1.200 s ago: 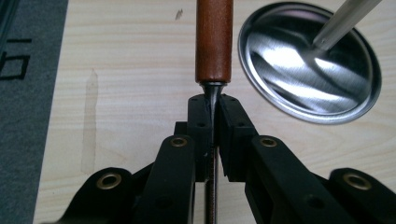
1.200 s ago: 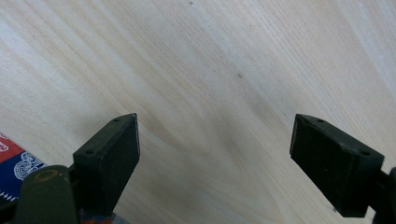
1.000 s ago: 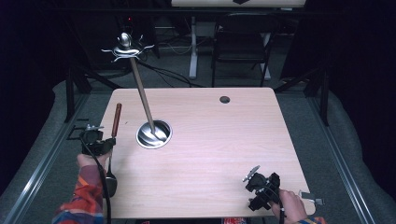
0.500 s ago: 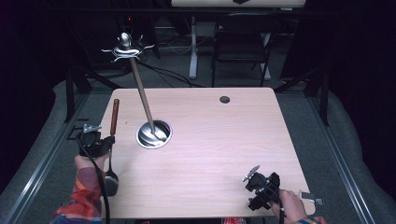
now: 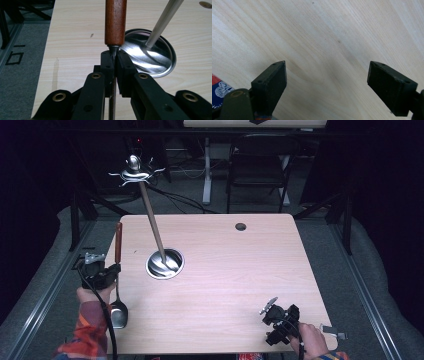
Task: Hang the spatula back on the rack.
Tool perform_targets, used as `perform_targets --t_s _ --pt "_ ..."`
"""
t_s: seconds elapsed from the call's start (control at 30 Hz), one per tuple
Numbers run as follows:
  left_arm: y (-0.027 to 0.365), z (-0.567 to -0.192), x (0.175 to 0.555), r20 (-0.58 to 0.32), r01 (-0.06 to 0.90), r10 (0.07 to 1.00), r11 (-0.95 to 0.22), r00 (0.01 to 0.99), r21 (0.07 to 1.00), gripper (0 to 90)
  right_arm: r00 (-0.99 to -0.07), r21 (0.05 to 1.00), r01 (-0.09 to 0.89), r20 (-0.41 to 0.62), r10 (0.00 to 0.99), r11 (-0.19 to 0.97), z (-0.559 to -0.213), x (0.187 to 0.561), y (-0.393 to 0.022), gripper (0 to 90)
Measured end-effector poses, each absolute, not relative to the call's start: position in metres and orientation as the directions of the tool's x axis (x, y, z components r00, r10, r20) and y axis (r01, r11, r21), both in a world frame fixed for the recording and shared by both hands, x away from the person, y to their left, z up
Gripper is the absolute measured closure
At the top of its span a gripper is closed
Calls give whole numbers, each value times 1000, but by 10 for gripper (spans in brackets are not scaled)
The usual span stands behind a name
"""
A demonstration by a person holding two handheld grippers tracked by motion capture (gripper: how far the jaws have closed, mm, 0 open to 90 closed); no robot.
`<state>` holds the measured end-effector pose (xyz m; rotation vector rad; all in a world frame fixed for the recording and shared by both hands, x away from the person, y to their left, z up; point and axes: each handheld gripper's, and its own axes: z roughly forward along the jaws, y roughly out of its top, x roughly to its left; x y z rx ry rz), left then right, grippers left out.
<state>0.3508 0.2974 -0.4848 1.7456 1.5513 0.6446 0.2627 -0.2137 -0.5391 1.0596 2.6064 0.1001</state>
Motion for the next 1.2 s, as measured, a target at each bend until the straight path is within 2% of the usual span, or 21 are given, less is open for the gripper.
perform_targets --t_s 0.23,0.47,0.97,1.2 --pt "298 -478 342 -85 599 982 -34 169 800 843 -682 175 660 -270 680 731 -539 263 -214 155" --pt "297 -461 321 -38 486 986 -47 165 873 844 -675 187 662 -271 686 726 -539 263 -213 155" --pt "298 -440 306 -55 412 971 -48 234 910 844 -681 186 657 -271 681 731 -539 264 -212 155" --pt "293 -438 308 -14 385 967 -89 256 919 844 -683 179 656 -273 678 733 -538 263 -213 155"
